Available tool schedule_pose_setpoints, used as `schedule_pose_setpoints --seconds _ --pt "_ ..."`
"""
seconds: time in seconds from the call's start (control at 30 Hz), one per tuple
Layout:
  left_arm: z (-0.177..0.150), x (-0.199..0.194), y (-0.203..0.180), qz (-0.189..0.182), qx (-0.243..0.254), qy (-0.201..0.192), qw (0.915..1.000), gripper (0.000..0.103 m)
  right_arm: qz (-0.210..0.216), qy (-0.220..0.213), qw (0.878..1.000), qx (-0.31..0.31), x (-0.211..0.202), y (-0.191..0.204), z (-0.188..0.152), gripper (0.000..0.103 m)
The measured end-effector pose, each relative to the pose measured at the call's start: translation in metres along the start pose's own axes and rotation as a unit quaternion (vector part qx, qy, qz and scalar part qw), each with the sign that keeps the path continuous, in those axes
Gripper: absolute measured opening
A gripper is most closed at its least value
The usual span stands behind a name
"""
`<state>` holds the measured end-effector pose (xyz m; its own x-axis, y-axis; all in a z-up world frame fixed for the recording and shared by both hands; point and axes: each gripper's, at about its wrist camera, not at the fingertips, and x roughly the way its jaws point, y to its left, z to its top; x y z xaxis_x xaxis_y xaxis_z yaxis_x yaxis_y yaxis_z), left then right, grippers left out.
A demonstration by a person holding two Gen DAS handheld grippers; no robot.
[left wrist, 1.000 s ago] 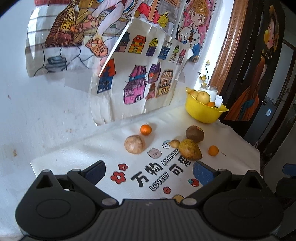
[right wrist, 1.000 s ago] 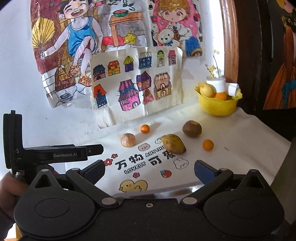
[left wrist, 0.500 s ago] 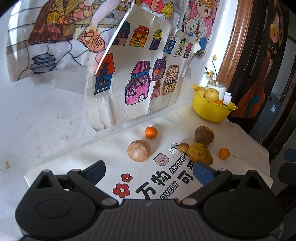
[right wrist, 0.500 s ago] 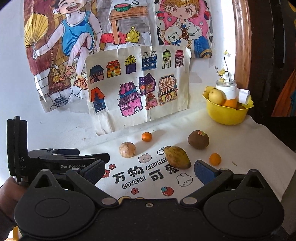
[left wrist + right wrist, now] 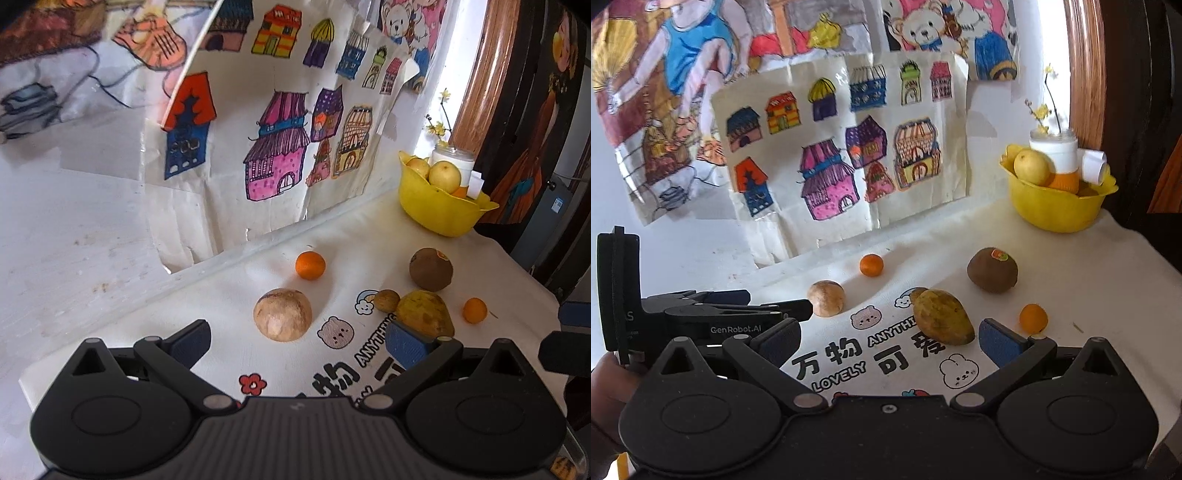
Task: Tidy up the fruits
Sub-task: 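Move the open left tool toward the tan round fruit while the right tool approaches the mango-shaped fruit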
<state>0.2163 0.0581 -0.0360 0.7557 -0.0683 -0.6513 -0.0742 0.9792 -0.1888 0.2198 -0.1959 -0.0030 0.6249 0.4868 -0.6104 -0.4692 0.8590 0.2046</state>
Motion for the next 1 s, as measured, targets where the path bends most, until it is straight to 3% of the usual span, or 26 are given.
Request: schedule_pose_setpoints --seconds 0.53,1.0 --pt "0.005 0.057 0.004 0.014 0.013 0.016 0.9997 0.102 0.003 0.034 0.999 0.012 0.063 -0.024 0.005 0.102" --pt "0.009 0.09 0.003 0.017 0.012 0.033 0.9992 0.102 0.0 0.054 0.998 0.02 0.092 -0.036 0.001 0.102"
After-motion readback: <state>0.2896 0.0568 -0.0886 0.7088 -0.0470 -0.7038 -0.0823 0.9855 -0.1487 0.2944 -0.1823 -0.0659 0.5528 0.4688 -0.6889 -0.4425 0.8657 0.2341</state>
